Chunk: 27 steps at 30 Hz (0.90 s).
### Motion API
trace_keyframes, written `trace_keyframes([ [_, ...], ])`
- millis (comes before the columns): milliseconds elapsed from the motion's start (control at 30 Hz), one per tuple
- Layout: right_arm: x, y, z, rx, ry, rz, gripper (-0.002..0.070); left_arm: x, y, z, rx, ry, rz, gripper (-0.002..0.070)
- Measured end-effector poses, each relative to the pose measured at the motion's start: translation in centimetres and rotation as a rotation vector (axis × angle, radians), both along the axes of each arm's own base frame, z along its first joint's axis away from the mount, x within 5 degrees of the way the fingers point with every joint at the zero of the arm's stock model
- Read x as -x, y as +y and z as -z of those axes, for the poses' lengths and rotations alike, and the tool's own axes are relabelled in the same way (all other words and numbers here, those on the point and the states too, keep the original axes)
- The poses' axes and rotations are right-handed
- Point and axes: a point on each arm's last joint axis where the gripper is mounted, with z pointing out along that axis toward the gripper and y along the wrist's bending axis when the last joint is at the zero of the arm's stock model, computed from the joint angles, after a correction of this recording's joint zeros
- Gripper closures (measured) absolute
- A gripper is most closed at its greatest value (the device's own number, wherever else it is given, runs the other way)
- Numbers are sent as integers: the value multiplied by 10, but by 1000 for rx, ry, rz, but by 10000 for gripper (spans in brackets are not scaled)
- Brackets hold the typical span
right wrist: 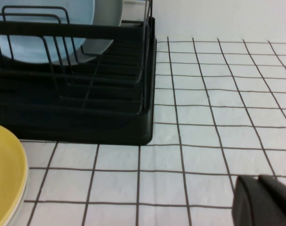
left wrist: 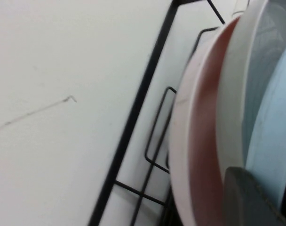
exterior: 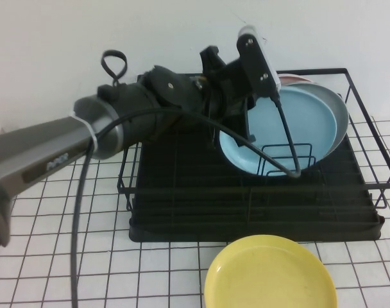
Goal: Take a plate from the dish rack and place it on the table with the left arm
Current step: Grasp the plate from the shelf, then place the plate from the table
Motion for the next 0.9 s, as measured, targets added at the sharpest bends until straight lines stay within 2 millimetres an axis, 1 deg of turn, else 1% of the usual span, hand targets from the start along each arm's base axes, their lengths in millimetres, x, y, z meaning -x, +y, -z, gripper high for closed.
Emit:
trace_keyframes([
  [167,0,0,0,0,0,0,680,14,9,-41,74,-50,-13,649],
  [267,0,0,0,0,0,0,680,23,14,-62,118,-67,-11,649],
  [333,0,0,0,0,0,0,680,30,16,-73,139,-67,5,659],
  [500,0,0,0,0,0,0,680,50,22,-100,246,-8,30,667],
  [567,0,0,0,0,0,0,680,61,25,-113,314,50,43,670],
  [633,0,0,0,0,0,0,680,74,28,-123,345,110,78,670],
  [700,0,0,0,0,0,0,680,90,30,-131,354,200,125,670],
  [767,0,0,0,0,0,0,680,103,33,-133,339,298,155,671],
  [833,0,0,0,0,0,0,680,113,36,-131,304,415,161,670],
  [900,0,0,0,0,0,0,680,119,39,-123,240,519,143,671],
])
